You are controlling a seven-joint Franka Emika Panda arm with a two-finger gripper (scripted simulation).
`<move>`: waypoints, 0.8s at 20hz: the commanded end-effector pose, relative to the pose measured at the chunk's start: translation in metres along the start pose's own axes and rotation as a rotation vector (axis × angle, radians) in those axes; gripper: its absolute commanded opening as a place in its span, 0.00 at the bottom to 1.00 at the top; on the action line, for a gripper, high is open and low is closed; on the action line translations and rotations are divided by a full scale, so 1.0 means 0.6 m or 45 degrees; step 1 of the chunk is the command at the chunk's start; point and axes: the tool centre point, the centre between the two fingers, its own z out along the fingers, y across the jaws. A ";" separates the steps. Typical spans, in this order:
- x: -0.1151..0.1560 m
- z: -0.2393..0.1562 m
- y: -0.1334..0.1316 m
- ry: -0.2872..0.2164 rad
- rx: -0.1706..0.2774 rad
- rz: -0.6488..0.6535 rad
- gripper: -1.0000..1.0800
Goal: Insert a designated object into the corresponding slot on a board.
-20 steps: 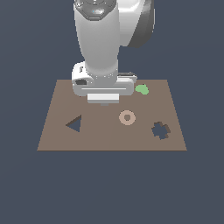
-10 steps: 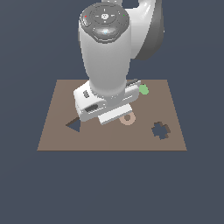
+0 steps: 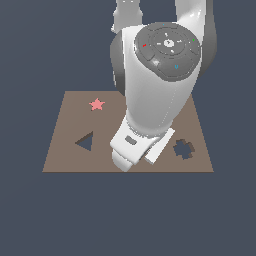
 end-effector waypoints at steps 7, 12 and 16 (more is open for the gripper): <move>0.093 -0.003 -0.027 0.000 0.000 -0.484 0.00; 0.134 -0.004 -0.054 0.000 0.000 -0.724 0.00; 0.157 -0.005 -0.075 0.000 0.001 -0.877 0.00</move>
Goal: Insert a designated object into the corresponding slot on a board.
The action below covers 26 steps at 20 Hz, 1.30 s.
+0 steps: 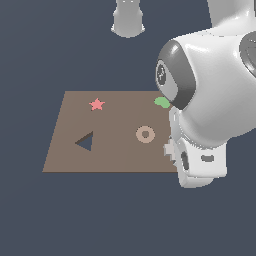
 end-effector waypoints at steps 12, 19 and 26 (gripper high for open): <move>0.058 -0.002 -0.016 -0.001 0.000 -0.294 0.00; 0.058 0.011 -0.016 -0.001 0.000 -0.297 0.00; 0.058 0.015 -0.016 -0.001 0.000 -0.298 0.96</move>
